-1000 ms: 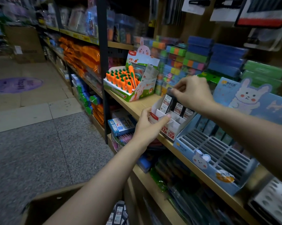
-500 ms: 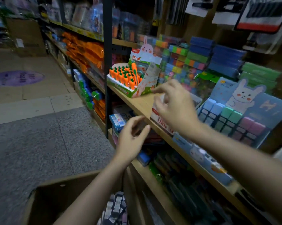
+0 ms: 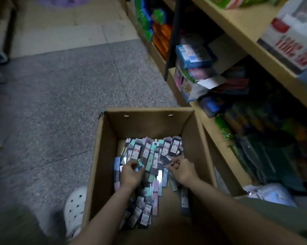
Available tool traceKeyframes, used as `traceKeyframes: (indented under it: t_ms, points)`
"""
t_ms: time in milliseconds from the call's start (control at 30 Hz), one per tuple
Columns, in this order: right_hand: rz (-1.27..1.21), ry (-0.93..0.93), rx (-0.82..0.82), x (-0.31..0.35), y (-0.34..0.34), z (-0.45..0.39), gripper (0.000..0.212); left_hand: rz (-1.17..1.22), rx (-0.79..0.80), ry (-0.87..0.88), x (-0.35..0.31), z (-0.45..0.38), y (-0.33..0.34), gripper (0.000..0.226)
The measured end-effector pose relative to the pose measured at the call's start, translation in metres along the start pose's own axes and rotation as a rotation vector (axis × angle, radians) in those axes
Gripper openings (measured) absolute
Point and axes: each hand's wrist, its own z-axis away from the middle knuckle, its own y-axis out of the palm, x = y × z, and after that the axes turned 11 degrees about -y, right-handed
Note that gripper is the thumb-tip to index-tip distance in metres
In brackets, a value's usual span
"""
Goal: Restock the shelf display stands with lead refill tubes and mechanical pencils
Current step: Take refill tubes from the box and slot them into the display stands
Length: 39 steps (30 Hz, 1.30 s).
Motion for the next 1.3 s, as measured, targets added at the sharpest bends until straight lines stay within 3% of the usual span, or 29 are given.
traceKeyframes:
  t_ms: [100, 267, 400, 600, 667, 767, 833, 900, 1000, 1133, 1300]
  points:
    - [-0.04, 0.036, 0.028, -0.014, 0.023, -0.015, 0.033, -0.078, -0.032, -0.012, 0.009, -0.006, 0.003, 0.034]
    - [-0.236, 0.265, -0.211, -0.025, 0.048, -0.038, 0.044, -0.139, -0.158, 0.065, 0.006, -0.004, 0.009, 0.028]
    - [-0.318, 0.408, -0.334, -0.021, 0.055, -0.061, 0.053, -0.135, -0.109, 0.082, 0.003, -0.006, 0.012, 0.026]
    - [-0.35, 0.509, -0.417, -0.024, 0.062, -0.067, 0.041, -0.101, -0.063, 0.106, -0.005, -0.01, 0.013, 0.025]
    - [-0.436, 0.512, -0.429, -0.027, 0.063, -0.064, 0.036, -0.078, -0.001, 0.096, -0.007, -0.009, 0.014, 0.023]
    - [-0.693, 0.558, -0.382, -0.025, 0.062, -0.058, 0.009, -0.037, 0.074, 0.08, -0.012, -0.007, 0.018, 0.02]
    - [-0.913, 0.605, -0.375, -0.021, 0.068, -0.047, 0.02, -0.021, 0.121, 0.063, -0.015, -0.004, 0.022, 0.018]
    - [-0.965, 0.614, -0.354, -0.015, 0.075, -0.028, 0.022, -0.01, 0.191, 0.031, -0.019, -0.002, 0.025, 0.018]
    - [-0.925, 0.511, -0.199, -0.004, 0.085, -0.003, 0.012, 0.01, 0.306, -0.009, -0.022, 0.006, 0.023, 0.02]
    - [-0.734, 0.194, 0.052, 0.005, 0.071, 0.006, 0.021, 0.132, 0.361, -0.017, -0.022, 0.017, 0.01, 0.019]
    - [0.048, -0.137, 0.107, -0.014, 0.049, 0.007, 0.042, 0.268, 0.259, -0.105, -0.018, 0.021, -0.006, 0.015]
